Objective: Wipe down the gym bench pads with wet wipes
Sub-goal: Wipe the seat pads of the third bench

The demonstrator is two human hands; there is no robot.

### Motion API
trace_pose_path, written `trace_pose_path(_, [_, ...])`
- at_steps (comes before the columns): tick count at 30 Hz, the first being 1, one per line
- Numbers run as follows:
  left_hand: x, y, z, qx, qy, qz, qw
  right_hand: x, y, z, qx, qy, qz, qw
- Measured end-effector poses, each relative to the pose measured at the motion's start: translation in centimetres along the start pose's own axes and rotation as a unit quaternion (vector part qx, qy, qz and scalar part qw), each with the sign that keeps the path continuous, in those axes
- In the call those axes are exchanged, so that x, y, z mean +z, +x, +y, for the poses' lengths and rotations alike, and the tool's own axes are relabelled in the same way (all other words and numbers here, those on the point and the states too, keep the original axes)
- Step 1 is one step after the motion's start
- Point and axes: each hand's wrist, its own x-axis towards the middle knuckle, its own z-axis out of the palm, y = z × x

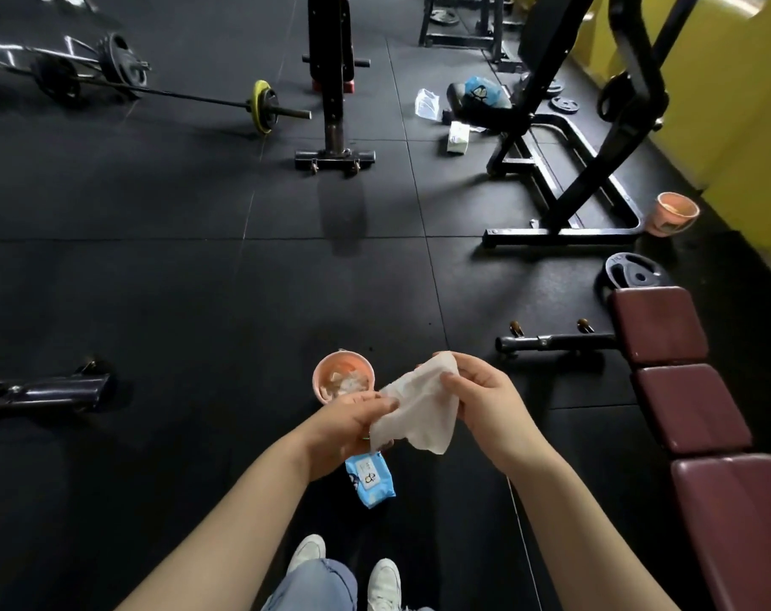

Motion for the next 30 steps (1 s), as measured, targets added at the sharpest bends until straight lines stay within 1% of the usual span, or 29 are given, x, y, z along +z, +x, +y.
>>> trace_pose_path(2, [-0.5, 0.1, 0.7, 0.017, -0.028, -0.004, 0.999, 0.4, 0.1, 0.1, 0.023, 0.004, 0.02, 1.0])
trace_pose_path(4, [-0.9, 0.3, 1.5, 0.035, -0.031, 0.002, 0.999, 1.0, 0.2, 0.3, 0.064, 0.017, 0.054, 0.996])
trace_pose_path(6, [-1.4, 0.6, 2.3, 0.05, -0.004, 0.014, 0.999, 1.8, 0.2, 0.7, 0.106, 0.036, 0.078, 0.991])
trace_pose_path(9, [-2.3, 1.2, 3.5, 0.066, 0.056, 0.041, 0.995, 3.3, 0.1, 1.3, 0.168, 0.045, 0.094, 0.98])
trace_pose_path(11, [-2.9, 1.7, 4.2, 0.076, 0.105, 0.063, 0.99, 4.2, 0.0, 1.6, 0.184, 0.042, 0.133, 0.973])
trace_pose_path(14, [-3.7, 2.6, 4.7, 0.09, 0.183, 0.082, 0.976, 5.3, -0.5, 1.9, 0.172, 0.029, 0.243, 0.954])
trace_pose_path(16, [-3.8, 2.9, 4.8, 0.102, 0.211, 0.073, 0.969, 5.7, -1.1, 2.2, 0.141, 0.027, 0.292, 0.946])
trace_pose_path(18, [-3.5, 3.1, 5.0, 0.135, 0.222, 0.049, 0.964, 5.9, -2.0, 2.3, 0.105, 0.027, 0.313, 0.944])
trace_pose_path(20, [-2.8, 3.2, 5.4, 0.166, 0.252, 0.016, 0.953, 6.0, -3.3, 2.1, 0.08, 0.02, 0.316, 0.945])
trace_pose_path(22, [-2.0, 3.4, 5.7, 0.182, 0.316, -0.028, 0.931, 5.9, -4.7, 2.1, 0.064, -0.002, 0.314, 0.947])
trace_pose_path(25, [-0.2, 4.0, 5.7, 0.2, 0.426, -0.066, 0.88, 4.9, -6.4, 2.5, 0.061, -0.078, 0.334, 0.937])
trace_pose_path(28, [2.2, 5.3, 5.4, 0.259, 0.507, -0.086, 0.818, 3.2, -7.7, 3.0, 0.061, -0.207, 0.382, 0.899])
trace_pose_path(30, [4.1, 6.3, 5.0, 0.307, 0.549, -0.106, 0.77, 1.8, -8.7, 3.2, 0.055, -0.256, 0.403, 0.877])
